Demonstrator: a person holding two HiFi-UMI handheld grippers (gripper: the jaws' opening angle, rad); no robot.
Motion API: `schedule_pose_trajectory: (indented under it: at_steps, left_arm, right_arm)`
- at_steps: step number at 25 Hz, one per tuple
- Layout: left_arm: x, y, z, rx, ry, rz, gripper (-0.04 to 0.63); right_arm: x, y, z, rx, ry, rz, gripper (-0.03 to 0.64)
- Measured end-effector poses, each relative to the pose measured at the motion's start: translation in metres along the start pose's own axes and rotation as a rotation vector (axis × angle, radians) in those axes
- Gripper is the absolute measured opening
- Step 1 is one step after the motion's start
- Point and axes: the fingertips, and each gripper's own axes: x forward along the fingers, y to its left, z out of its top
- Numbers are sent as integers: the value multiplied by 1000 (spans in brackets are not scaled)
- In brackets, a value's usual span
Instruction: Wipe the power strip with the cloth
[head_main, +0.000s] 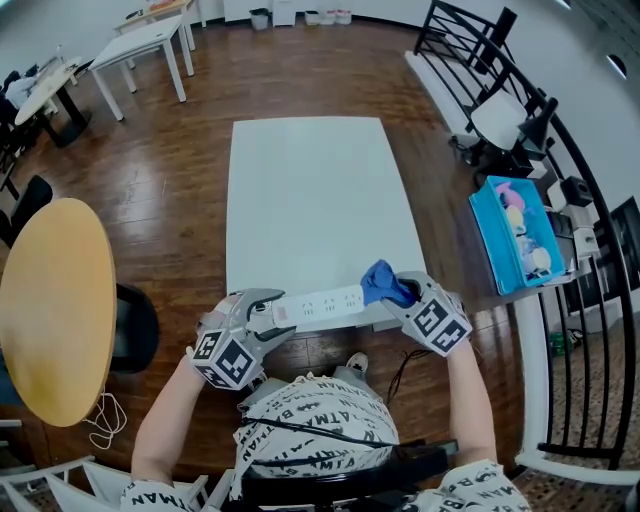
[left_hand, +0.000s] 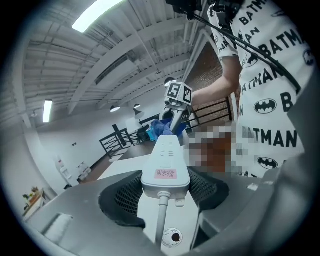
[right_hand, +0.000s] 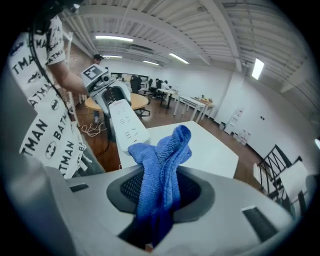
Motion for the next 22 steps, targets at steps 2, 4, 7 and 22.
schedule_pose_trajectory:
  at_steps: [2, 4, 7, 22]
  left_arm:
    - [-3, -4, 1, 13, -1, -19, 282]
    - [-5, -9, 4, 24, -1, -38, 282]
    - [-6, -15, 10, 44, -5, -56, 282]
    - [-1, -41, 23, 185, 12, -149, 282]
  right_arm:
    - [-1, 5, 2, -82, -21, 53, 137]
    - [-5, 8, 2, -131, -38, 100, 137]
    - [-11, 8, 7, -195, -50, 136, 137]
    - [-15, 29, 14, -461, 38, 274, 137]
